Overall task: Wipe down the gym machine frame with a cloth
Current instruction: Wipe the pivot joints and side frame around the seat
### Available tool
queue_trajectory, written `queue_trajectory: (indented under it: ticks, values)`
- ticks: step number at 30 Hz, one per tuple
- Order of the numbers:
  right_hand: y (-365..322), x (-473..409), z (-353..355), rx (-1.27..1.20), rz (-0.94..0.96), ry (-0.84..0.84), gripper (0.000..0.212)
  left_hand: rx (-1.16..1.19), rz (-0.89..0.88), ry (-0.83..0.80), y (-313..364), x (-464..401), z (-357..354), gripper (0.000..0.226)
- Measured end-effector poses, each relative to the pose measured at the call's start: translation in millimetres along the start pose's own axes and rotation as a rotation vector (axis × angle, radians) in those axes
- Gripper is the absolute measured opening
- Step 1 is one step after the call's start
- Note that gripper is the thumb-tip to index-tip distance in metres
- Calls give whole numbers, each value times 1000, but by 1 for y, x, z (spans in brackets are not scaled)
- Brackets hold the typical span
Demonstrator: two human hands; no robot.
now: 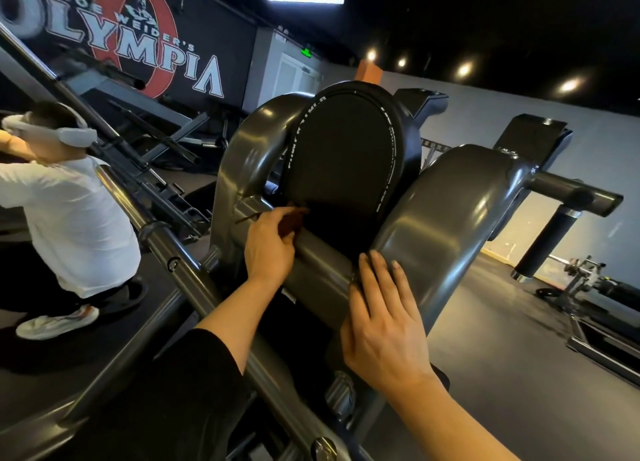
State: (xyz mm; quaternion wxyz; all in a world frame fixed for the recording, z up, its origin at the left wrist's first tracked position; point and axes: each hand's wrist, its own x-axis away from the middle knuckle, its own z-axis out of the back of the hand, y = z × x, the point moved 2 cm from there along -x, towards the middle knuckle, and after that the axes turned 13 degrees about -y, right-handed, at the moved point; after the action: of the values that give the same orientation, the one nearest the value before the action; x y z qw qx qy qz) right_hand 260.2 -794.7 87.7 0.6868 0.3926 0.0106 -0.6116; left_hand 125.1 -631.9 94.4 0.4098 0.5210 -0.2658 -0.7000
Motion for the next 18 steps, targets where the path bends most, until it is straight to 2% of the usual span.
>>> queue_trajectory:
  ticks: [6, 9, 12, 16, 18]
  values:
    - [3, -1, 4, -67, 29, -3, 51, -90, -195, -103, 33, 38, -24, 48]
    - [3, 4, 9, -246, 74, 56, 44, -44, -232, -99, 46, 82, -34, 48]
    - [-8, 35, 7, -712, -4, 104, 41, 188, -90, -56, 47, 134, -40, 43]
    - [-42, 89, 4, -1265, -354, 38, 50, 702, 248, -118, 43, 182, -56, 19]
    - [-46, 101, 2, -1459, -450, 12, 59, 827, 331, -186, 48, 193, -65, 18]
